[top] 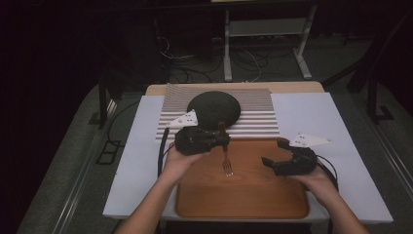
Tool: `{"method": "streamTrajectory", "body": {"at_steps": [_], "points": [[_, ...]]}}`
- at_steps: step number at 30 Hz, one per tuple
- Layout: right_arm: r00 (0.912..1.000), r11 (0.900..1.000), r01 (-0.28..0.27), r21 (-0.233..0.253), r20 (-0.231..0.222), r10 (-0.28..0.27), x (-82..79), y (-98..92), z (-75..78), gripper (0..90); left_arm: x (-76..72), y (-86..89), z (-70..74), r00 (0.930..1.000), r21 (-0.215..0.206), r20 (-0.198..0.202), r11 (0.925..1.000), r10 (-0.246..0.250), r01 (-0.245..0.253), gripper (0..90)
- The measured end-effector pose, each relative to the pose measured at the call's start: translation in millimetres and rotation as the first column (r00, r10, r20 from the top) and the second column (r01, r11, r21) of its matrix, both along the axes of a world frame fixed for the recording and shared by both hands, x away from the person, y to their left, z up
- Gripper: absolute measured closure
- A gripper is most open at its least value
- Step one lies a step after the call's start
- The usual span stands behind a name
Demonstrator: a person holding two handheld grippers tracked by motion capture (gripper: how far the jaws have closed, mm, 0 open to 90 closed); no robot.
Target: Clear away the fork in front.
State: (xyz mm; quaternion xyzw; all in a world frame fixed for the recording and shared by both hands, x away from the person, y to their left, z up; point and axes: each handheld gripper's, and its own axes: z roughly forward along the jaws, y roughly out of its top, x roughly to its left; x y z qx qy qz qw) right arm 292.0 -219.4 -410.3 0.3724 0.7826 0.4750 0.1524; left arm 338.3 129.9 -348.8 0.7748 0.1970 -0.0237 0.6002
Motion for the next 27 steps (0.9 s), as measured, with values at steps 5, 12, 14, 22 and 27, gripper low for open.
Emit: {"method": "streamTrajectory", "body": {"at_steps": [5,12,14,22,27], "points": [[0.9998,1.0,0.019,-0.007,-0.001,-0.019,-12.6,-20.2,-7.1,8.1,-2.1,20.0,3.7,1.0,0.007,-0.005,1.0,0.001,-0.001,80.6],[0.9982,0.998,0.06,-0.019,0.001,-0.06,-23.5,-42.9,-14.3,3.3,-6.7,47.6,9.2,0.9998,0.028,-0.017,0.9995,0.013,-0.012,80.5],[0.9975,0.997,0.071,-0.028,-0.004,-0.071,-26.2,-48.4,-16.6,3.1,-8.7,54.6,9.3,0.9995,0.036,-0.029,0.9993,0.014,-0.013,80.4],[0.9955,0.994,0.093,-0.051,-0.013,-0.094,-27.6,-56.3,-22.9,3.2,-23.3,72.6,8.8,0.9977,0.067,-0.064,0.9976,0.022,-0.018,80.3],[0.9944,0.994,0.105,-0.035,-0.003,-0.106,-27.2,-56.6,-21.2,3.1,-31.7,79.7,7.8,0.9952,0.087,-0.097,0.9962,0.004,0.005,80.2]]}}
